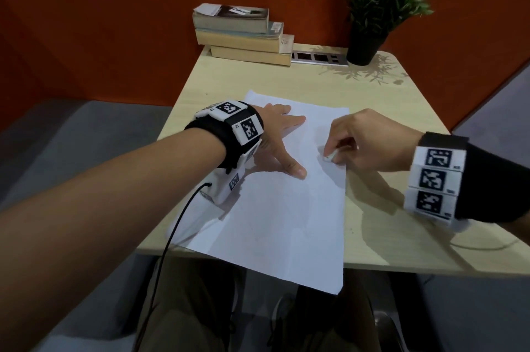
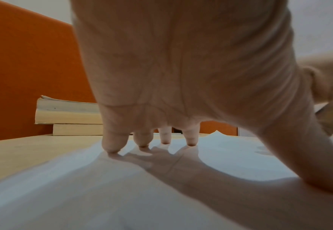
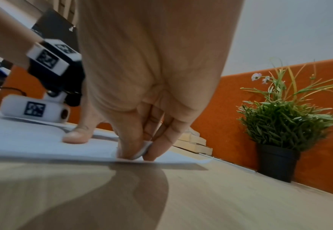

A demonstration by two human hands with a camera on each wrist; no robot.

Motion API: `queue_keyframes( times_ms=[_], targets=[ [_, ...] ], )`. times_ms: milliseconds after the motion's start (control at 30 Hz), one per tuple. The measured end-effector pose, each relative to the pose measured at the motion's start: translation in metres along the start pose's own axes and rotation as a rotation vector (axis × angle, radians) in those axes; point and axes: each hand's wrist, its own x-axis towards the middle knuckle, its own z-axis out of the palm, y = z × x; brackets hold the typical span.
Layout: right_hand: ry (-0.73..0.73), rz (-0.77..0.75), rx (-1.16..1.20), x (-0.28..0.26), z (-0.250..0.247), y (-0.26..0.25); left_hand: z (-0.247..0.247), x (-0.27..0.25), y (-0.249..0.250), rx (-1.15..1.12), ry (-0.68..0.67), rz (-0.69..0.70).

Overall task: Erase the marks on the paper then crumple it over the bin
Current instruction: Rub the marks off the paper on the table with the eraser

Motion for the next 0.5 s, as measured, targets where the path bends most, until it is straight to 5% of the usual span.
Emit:
queue_keyframes(
  times_ms=[133, 300, 500],
  targets=[
    [-0.036, 0.005, 0.004, 0.001, -0.008, 0.0, -0.009, -0.007, 0.009, 0.025, -0.035, -0.011],
    [0.145, 0.143, 0.017, 0.037, -0.003, 0.008, -0.021, -0.015, 0.018, 0.035, -0.092, -0.019],
    [0.055, 0.076, 0.0, 0.004, 0.003, 0.002, -0.018, -0.013, 0.015, 0.046, -0.072, -0.009]
  ],
)
